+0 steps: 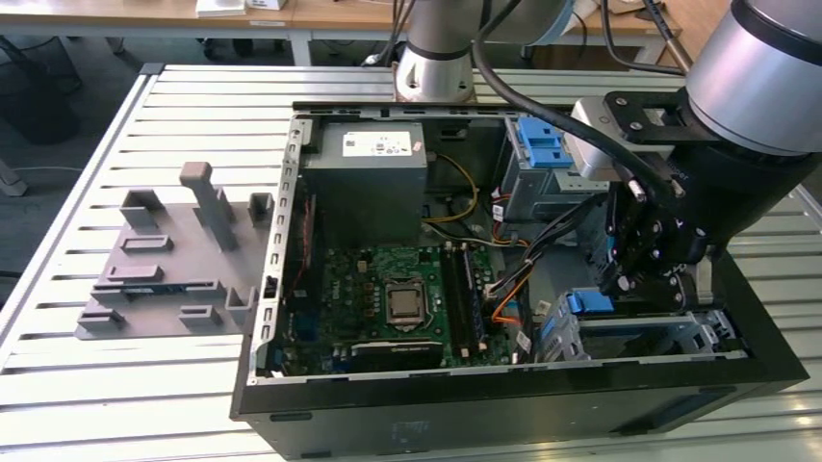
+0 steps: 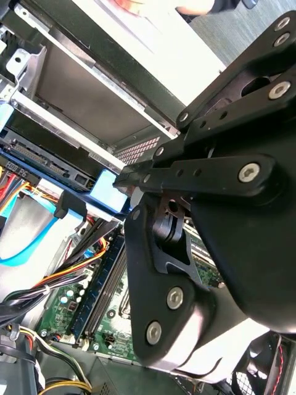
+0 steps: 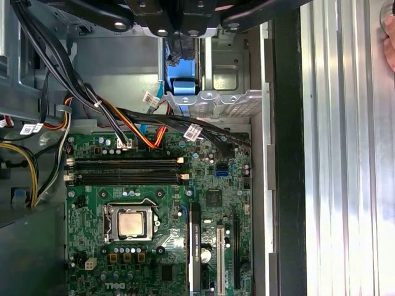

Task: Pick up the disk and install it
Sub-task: 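Insert the disk into the insertion slot, then insert the first disk wire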

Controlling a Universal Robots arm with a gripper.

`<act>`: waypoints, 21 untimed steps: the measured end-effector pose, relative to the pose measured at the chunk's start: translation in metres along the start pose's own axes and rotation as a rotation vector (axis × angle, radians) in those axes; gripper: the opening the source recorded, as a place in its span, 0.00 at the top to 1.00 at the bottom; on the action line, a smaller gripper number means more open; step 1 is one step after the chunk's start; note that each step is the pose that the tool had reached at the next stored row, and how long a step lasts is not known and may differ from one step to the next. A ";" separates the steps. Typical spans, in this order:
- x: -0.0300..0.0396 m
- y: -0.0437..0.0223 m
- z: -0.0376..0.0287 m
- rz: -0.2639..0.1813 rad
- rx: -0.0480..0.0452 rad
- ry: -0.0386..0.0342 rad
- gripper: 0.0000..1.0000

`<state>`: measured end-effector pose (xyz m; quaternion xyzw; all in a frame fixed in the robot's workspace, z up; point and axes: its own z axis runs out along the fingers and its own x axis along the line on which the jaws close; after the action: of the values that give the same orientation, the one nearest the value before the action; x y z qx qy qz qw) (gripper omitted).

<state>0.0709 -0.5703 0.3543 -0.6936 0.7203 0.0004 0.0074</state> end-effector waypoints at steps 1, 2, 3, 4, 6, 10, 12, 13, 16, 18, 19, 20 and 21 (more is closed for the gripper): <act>0.0000 0.0000 0.0000 0.000 0.0000 0.0000 0.89; 0.0000 0.0000 0.0000 0.000 0.0000 0.0000 0.89; 0.0000 0.0000 0.0001 0.000 0.0000 0.0000 0.89; 0.0000 0.0000 0.0001 0.000 0.0000 0.0000 0.89; 0.0000 0.0000 0.0001 0.000 0.0000 0.0000 0.89; 0.0000 0.0000 0.0001 0.000 0.0000 0.0001 0.89; 0.0000 0.0000 0.0001 0.000 0.0000 0.0001 0.89; 0.0000 -0.0003 0.0002 0.000 0.0000 -0.0001 0.89; -0.0001 -0.0034 0.0002 0.000 0.0000 0.0001 0.89; -0.0002 -0.0065 0.0002 0.000 0.0000 0.0000 0.89; -0.0003 -0.0084 0.0002 0.000 0.0000 0.0001 0.89; -0.0004 -0.0101 0.0003 0.000 0.0000 0.0000 0.89; -0.0005 -0.0122 0.0003 0.000 0.0000 0.0000 0.89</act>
<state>0.0831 -0.5703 0.3542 -0.6936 0.7203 0.0004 0.0074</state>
